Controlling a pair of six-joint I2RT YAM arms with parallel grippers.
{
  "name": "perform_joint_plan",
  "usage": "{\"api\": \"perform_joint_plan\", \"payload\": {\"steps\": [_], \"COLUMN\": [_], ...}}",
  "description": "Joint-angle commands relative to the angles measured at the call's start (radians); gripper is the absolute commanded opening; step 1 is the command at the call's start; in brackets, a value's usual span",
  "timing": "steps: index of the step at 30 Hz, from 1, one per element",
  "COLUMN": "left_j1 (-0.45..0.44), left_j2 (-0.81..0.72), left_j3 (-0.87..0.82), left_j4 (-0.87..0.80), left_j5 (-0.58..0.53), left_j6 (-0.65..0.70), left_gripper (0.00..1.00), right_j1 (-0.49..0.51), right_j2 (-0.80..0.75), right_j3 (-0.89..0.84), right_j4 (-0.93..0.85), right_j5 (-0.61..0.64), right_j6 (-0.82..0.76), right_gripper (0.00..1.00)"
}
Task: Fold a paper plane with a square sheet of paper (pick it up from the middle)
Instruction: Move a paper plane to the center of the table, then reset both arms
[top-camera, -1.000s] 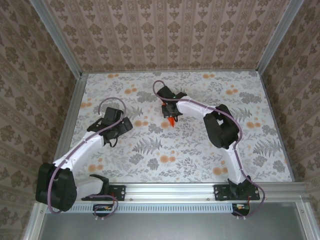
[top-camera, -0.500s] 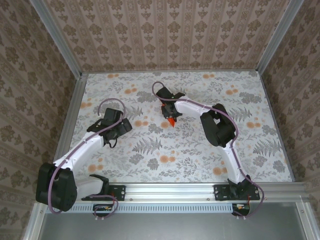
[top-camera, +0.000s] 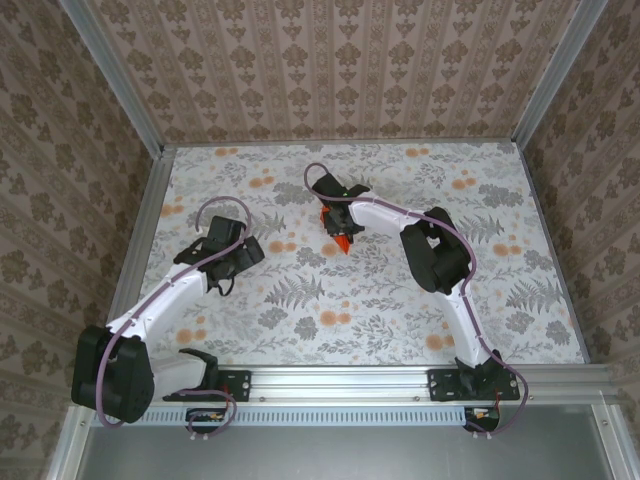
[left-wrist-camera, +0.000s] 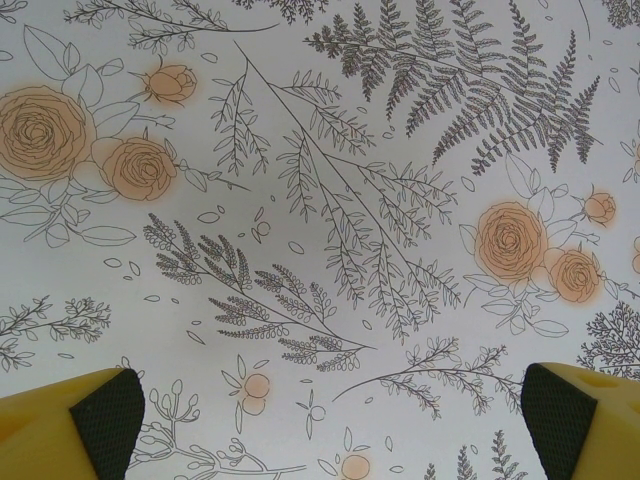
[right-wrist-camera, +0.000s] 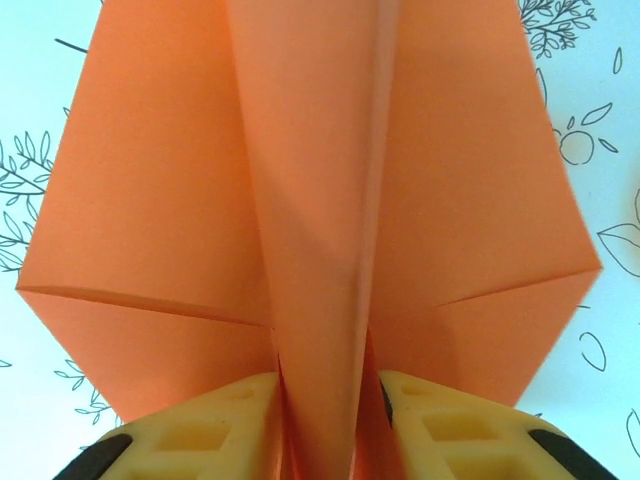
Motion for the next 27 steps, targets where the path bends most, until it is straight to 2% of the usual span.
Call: {"api": "perform_joint_plan", "payload": {"steps": [1, 6, 13, 21, 23, 27], "left_j1": [0.006, 0.006, 0.014, 0.046, 0.054, 0.084], "left_j2": [-0.008, -0.028, -0.054, -0.104, -0.124, -0.165], "left_j3": [0.007, 0.037, 0.106, 0.170, 0.161, 0.102], "left_j4": [-0.022, -0.040, -0.069, -0.047, 0.003, 0.131], "left_j5": [0.006, -0.008, -0.051, -0.114, -0.135, -0.178], "left_j6": [0.021, 0.033, 0.077, 0.212, 0.278, 0.393], "left_gripper": [1.00, 1.00, 1.00, 1.00, 1.00, 1.00], "right_j1": [-0.004, -0.003, -0.012, -0.072, -0.097, -0.160], "right_j2": [-0.090, -0.222, -0.439, -0.755, -0.841, -0.985], "right_j3": [0.048, 0.036, -0.082, -0.383, -0.480, -0.672], "right_j4": [-0.065, -0.064, 0.016, 0.261, 0.333, 0.454], "right_j5": [0.007, 0.016, 0.071, 0.200, 0.246, 0.347], "right_j6": [-0.006, -0.022, -0.034, -0.093, -0.128, -0.169], "right_gripper": [0.34, 0.41, 0.62, 0.86, 0.97, 1.00]}}
